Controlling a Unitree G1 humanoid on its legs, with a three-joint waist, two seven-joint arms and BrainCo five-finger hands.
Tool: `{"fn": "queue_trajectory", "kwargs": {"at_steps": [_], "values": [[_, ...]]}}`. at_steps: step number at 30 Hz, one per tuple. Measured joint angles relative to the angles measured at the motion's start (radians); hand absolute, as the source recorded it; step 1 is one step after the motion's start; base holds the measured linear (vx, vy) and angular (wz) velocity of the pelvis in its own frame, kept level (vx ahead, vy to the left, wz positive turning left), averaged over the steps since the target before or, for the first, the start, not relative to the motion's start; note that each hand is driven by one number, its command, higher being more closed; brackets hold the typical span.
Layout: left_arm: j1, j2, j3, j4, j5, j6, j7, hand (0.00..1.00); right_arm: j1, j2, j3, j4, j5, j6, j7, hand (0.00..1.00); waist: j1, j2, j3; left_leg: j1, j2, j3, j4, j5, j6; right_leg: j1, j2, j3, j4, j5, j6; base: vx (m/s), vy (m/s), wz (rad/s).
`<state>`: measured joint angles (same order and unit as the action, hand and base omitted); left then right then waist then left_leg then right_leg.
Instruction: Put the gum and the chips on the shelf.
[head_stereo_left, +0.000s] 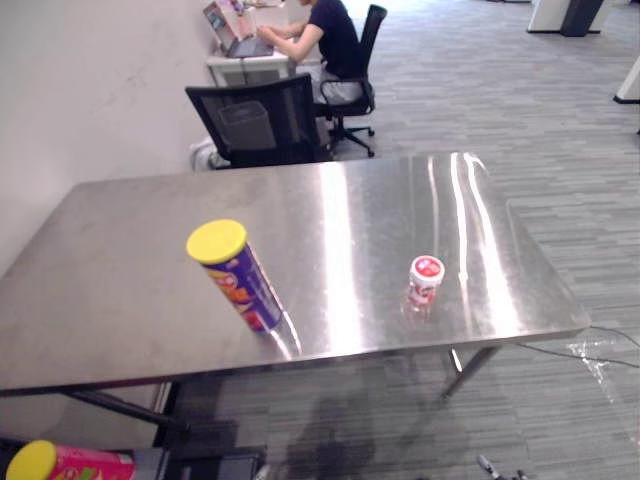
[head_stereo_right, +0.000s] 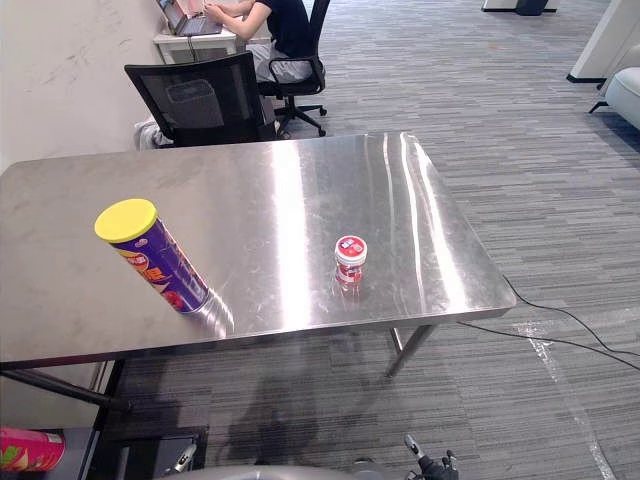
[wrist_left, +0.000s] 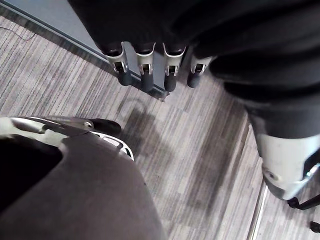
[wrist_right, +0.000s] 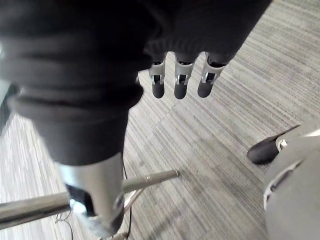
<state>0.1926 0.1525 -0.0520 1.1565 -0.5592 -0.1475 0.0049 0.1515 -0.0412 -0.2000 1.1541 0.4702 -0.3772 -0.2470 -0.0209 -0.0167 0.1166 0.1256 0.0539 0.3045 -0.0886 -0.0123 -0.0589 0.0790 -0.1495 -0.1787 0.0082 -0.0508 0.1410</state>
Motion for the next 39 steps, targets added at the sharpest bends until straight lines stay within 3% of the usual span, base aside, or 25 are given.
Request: {"fn": "queue_trajectory", "kwargs": {"at_steps": [6,11,14,19,23,27,30,35,39], "values": [[0.009,0.010,0.040,-0.018,0.034,0.024,-0.003,0.00,-0.003,-0.031,-0.177,-0.092,0.000,-0.008,-0.076,0.00,0.004,-0.025,-0.009,0.000,-0.015,0.013,-0.006,0.000,0.004,-0.003,-0.015,0.009,-0.023,0.012,0.010,-0.01,0.042,-0.06],[0.033,0.024,0.069,-0.066,0.064,0.025,-0.007,0.00,-0.035,-0.133,-0.377,-0.298,-0.064,-0.029,-0.194,0.00,0.003,-0.051,-0.013,-0.001,-0.027,0.017,-0.007,-0.002,0.006,-0.006,-0.026,0.014,-0.025,0.015,0.014,0.00,0.029,-0.02],[0.048,0.027,0.072,-0.092,0.076,0.034,-0.007,0.00,-0.049,-0.191,-0.388,-0.491,-0.121,-0.031,-0.250,0.00,-0.002,-0.057,-0.013,-0.002,-0.028,0.024,-0.007,-0.003,0.008,-0.009,-0.026,0.021,-0.028,0.017,0.017,0.01,0.023,-0.06],[0.047,0.026,0.070,-0.110,0.100,0.079,-0.010,0.00,-0.076,-0.209,-0.354,-0.812,-0.259,-0.024,-0.293,0.00,-0.005,-0.047,-0.019,-0.016,-0.026,0.040,-0.007,-0.004,0.008,-0.029,-0.021,0.037,-0.030,0.028,0.015,0.01,0.002,-0.09],[0.049,0.028,0.062,-0.122,0.106,0.101,-0.010,0.00,-0.063,-0.209,-0.250,-1.033,-0.277,0.004,-0.176,0.00,-0.007,-0.041,-0.023,-0.030,-0.025,0.044,-0.006,-0.004,0.008,-0.045,-0.019,0.043,-0.030,0.031,0.014,0.01,-0.003,-0.03],[0.047,0.031,0.056,-0.123,0.116,0.103,-0.011,0.00,-0.031,-0.217,-0.057,-1.178,-0.320,0.049,0.030,0.00,-0.006,-0.045,-0.028,-0.038,-0.024,0.044,-0.006,-0.004,0.008,-0.055,-0.018,0.047,-0.029,0.032,0.013,0.00,-0.008,-0.02],[0.046,0.030,0.055,-0.123,0.148,0.090,-0.008,0.00,-0.029,-0.219,0.023,-1.183,-0.315,0.052,0.187,0.00,-0.005,-0.046,-0.029,-0.038,-0.027,0.042,-0.006,-0.005,0.009,-0.055,-0.021,0.043,-0.028,0.032,0.013,0.00,0.000,0.00],[0.049,0.030,0.054,-0.115,0.150,0.073,-0.004,0.00,-0.029,-0.265,0.083,-1.196,-0.313,0.050,0.280,0.00,-0.005,-0.048,-0.036,-0.043,-0.029,0.032,-0.006,-0.004,0.010,-0.055,-0.024,0.031,-0.029,0.032,0.013,0.00,-0.007,0.04],[0.048,0.036,0.048,-0.100,0.150,0.060,-0.012,0.00,-0.030,-0.298,0.134,-1.200,-0.313,0.051,0.301,0.00,-0.004,-0.049,-0.054,-0.053,-0.028,0.011,-0.006,-0.002,0.013,-0.055,-0.024,0.007,-0.031,0.032,0.013,0.01,-0.022,0.13]]}}
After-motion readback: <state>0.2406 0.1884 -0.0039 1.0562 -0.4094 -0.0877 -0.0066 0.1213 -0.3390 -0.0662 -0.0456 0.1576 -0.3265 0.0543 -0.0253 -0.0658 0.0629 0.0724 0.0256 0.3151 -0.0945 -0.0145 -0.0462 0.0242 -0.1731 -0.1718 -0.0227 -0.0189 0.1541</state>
